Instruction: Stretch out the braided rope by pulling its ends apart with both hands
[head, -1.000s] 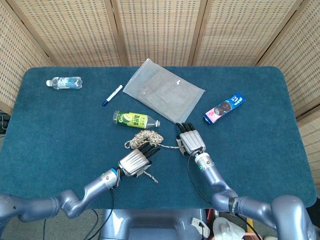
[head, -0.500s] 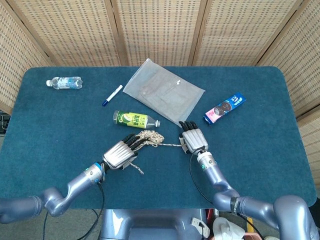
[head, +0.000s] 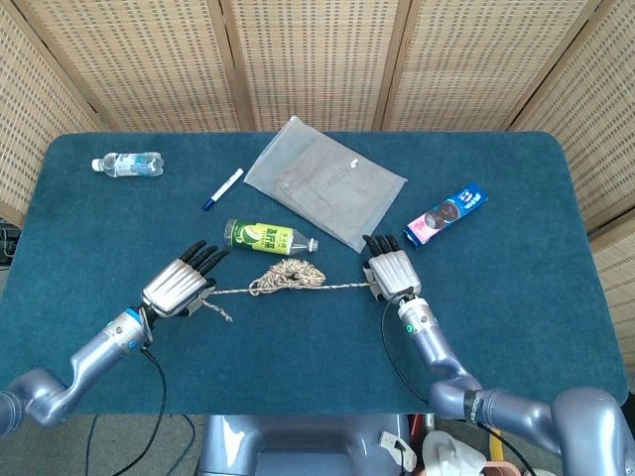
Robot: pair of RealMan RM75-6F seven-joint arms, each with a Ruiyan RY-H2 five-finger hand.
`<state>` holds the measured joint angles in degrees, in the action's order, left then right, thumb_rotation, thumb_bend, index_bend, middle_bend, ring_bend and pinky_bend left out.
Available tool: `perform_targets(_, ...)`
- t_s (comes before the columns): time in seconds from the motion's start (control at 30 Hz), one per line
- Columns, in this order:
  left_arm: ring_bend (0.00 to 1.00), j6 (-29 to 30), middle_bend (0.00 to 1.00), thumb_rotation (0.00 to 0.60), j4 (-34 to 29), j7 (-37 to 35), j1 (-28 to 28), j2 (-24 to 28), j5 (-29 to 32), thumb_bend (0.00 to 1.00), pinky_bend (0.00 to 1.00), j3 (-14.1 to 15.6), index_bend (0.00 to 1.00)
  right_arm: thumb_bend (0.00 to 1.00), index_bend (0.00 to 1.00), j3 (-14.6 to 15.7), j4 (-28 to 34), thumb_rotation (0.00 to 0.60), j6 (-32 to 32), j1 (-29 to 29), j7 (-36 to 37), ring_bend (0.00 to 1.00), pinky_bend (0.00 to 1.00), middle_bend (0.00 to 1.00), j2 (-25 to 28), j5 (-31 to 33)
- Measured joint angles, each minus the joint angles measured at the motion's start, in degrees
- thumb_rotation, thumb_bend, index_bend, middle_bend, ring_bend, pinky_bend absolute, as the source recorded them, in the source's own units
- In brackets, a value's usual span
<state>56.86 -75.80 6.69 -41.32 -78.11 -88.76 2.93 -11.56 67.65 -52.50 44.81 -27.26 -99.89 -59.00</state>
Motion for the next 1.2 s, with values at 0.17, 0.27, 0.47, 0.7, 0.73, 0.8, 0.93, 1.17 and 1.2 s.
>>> perform_targets(0.17,0.0,0.9,0.0,0.6,3.6,-3.6,1.1,0.7,-0.5,0.84,0.0,0.5,0.87,0.38,0.68,0.4,0.7,0.6,-0.7,-0.5,-1.3,0.0,0.0,0.05,1.1,0.3)
perform_targets(0.27,0.0,1.7,0.0,0.6,6.3,-5.8,1.9,1.0,-0.7,0.84,0.0,0.8,0.87,0.38,0.68,0.7,0.9,0.6,-1.3,-0.9,-2.4,0.0,0.0,0.05,2.0,0.5)
perform_targets(0.47,0.0,3.1,0.0,0.6,11.0,-10.1,3.4,1.4,-1.5,0.84,0.0,1.4,0.87,0.38,0.68,1.1,1.5,0.6,-2.0,-1.5,-3.5,0.0,0.0,0.05,3.4,0.7)
perform_targets(0.7,0.0,3.3,0.0,0.6,15.0,-13.2,4.5,1.1,-1.9,0.84,0.0,1.9,0.87,0.38,0.68,1.5,1.7,0.6,-2.1,-2.0,-4.1,0.0,0.0,0.05,4.4,0.9)
perform_targets(0.73,0.0,3.4,0.0,0.6,15.7,-13.7,4.7,0.9,-2.0,0.84,0.0,2.0,0.87,0.38,0.68,1.5,1.8,0.6,-2.1,-2.1,-4.2,0.0,0.0,0.05,4.5,0.9)
perform_targets(0.8,0.0,3.5,0.0,0.6,16.7,-14.0,4.9,0.6,-2.2,0.84,0.0,2.1,0.87,0.38,0.68,1.6,1.9,0.6,-2.1,-2.2,-4.5,0.0,0.0,0.05,4.7,1.1)
perform_targets(0.93,0.0,3.6,0.0,0.6,17.8,-14.8,5.3,0.3,-2.5,0.84,0.0,2.1,0.87,0.38,0.68,1.7,1.9,0.6,-2.2,-2.3,-4.7,0.0,0.0,0.05,4.9,1.3)
perform_targets(1.17,0.0,3.4,0.0,0.6,18.4,-15.0,5.7,0.1,-2.5,0.84,0.0,1.9,0.87,0.38,0.68,1.8,2.0,0.6,-2.3,-2.6,-5.2,0.0,0.0,0.05,5.0,1.6)
perform_targets(1.2,0.0,3.3,0.0,0.6,18.5,-15.0,5.7,0.1,-2.4,0.84,0.0,1.9,0.87,0.38,0.68,1.9,1.9,0.6,-2.4,-2.6,-5.5,0.0,0.0,0.05,5.0,1.6)
